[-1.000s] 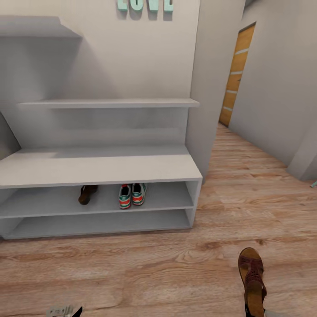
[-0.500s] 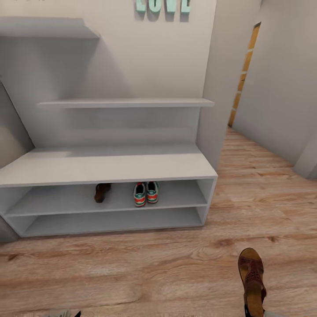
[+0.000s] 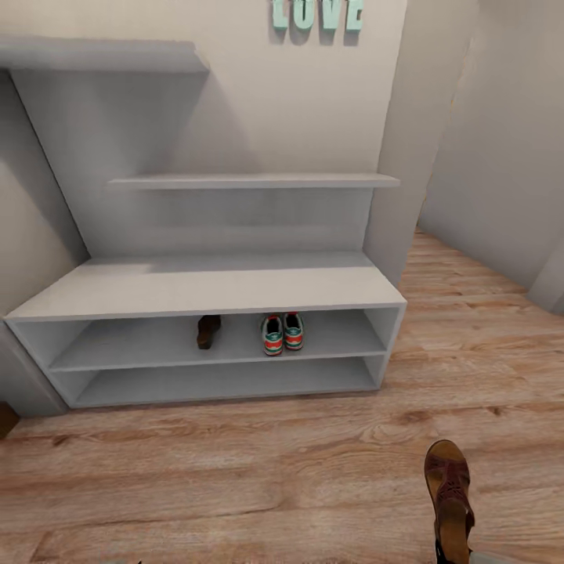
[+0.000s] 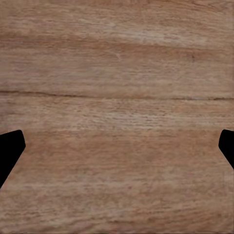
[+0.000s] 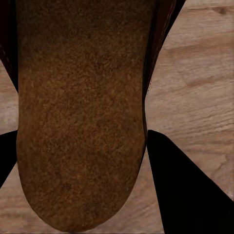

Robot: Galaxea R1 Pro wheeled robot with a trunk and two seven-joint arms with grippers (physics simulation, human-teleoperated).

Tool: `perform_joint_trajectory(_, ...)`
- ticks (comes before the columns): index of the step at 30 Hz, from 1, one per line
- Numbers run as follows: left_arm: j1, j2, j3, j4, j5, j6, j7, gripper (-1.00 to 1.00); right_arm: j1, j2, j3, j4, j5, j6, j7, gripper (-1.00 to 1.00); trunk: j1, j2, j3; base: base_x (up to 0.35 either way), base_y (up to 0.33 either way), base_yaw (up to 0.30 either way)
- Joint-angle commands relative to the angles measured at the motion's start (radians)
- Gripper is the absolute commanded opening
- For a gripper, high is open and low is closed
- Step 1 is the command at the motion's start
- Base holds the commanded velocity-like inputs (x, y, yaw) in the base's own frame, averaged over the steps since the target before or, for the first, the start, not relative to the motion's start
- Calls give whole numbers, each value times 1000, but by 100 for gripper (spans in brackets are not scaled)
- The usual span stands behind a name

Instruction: Pick up the two gym shoes and the two sandals from the corridor floor and place them onto the hallstand (shoe rack) in the corridor, making sure they are on the rack and not on the floor. Arrange them so the two gym shoes are next to each other and the two sandals are next to each other.

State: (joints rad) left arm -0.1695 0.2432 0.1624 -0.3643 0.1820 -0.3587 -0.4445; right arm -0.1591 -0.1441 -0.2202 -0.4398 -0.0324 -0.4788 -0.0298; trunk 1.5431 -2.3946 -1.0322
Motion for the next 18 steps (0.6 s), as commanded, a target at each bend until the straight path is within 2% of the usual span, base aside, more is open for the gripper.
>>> perform_joint_trajectory(1,-1,0,3,2,8,1,-10,100,0,0,0,1,-6,-3,1,-100,-1,0,-1,-191,281,0)
perform_joint_trajectory(18,1,-5,-1,-7,7,1,-10,100,0,-2,1,7,-3,-3,4,-100,-1,0,-1,-177,282,0)
